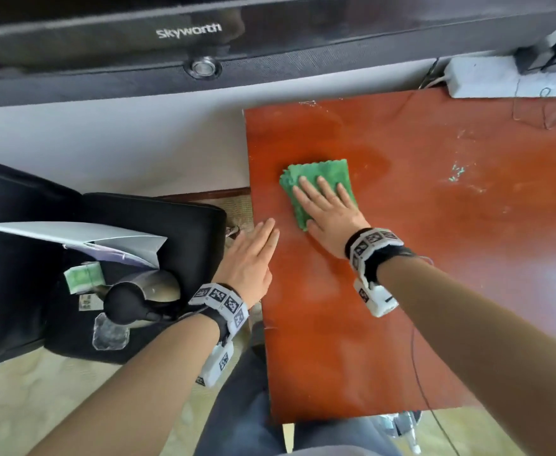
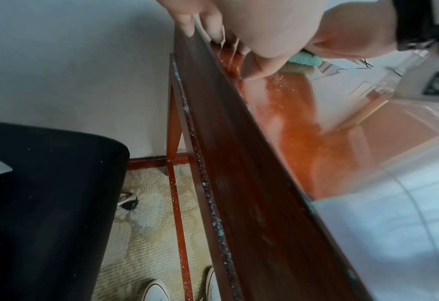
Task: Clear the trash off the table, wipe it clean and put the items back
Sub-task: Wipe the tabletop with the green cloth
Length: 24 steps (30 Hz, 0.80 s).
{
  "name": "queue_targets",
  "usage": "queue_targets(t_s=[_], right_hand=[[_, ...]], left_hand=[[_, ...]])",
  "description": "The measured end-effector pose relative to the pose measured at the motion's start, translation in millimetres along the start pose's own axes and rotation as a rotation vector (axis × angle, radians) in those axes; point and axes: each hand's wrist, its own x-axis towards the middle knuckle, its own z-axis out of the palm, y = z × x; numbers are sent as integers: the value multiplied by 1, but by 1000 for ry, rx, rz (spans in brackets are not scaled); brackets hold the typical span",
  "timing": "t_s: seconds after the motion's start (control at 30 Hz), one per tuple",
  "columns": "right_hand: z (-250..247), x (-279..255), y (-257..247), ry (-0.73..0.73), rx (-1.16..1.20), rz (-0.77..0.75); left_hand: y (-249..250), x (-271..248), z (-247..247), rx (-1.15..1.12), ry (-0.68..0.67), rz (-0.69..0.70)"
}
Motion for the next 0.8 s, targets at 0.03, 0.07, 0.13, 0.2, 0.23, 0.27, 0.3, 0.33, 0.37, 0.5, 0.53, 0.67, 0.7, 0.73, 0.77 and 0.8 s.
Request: queue_targets(t_s=[0.03,0.07,0.13,0.2,0.23,0.27,0.3,0.33,0.37,0.5,0.53,0.67,0.7,0.73,0.77,0.8], right_hand=[[-7,7,19,22,47,120],[-13,15,34,38,98,236],[-22,27,39,36,163,367],[-23,41,11,34,122,281],[-21,47,-8,21,79,162],[-19,51,-26,3,34,23],[-16,55,-40,-20,-11,-95],[-15,63,-46,-35,-56,-173],[-19,74,-45,-44,-92,-204],[-48,127,4,36,-37,83],[-58,136,21,50,33,190],[-68,153,33,108,209,449],[-67,155,19,109,174,434],[-63,155,1,100,115,364],[-59,155,-17,87,57,248],[-56,152,-34,68,19,122]], left_hand=[[-5,1,0,-10,3,4],[-8,1,0,-26,9,1],[-12,4,0,-54,20,-12],[-15,6,1,-71,29,-20],[-15,7,1,-79,33,-23],[-16,7,2,-86,34,-24],[-16,7,2,-90,36,-22],[-17,7,1,-94,37,-18],[-18,8,1,-97,37,-13],[-26,17,-5,-142,54,-15],[-28,21,-7,-150,55,-17],[-29,28,-10,-131,65,-4],[-27,28,-9,-118,65,0],[-25,29,-9,-112,66,-2],[-23,29,-9,-115,69,-7],[-22,30,-9,-128,73,-13]])
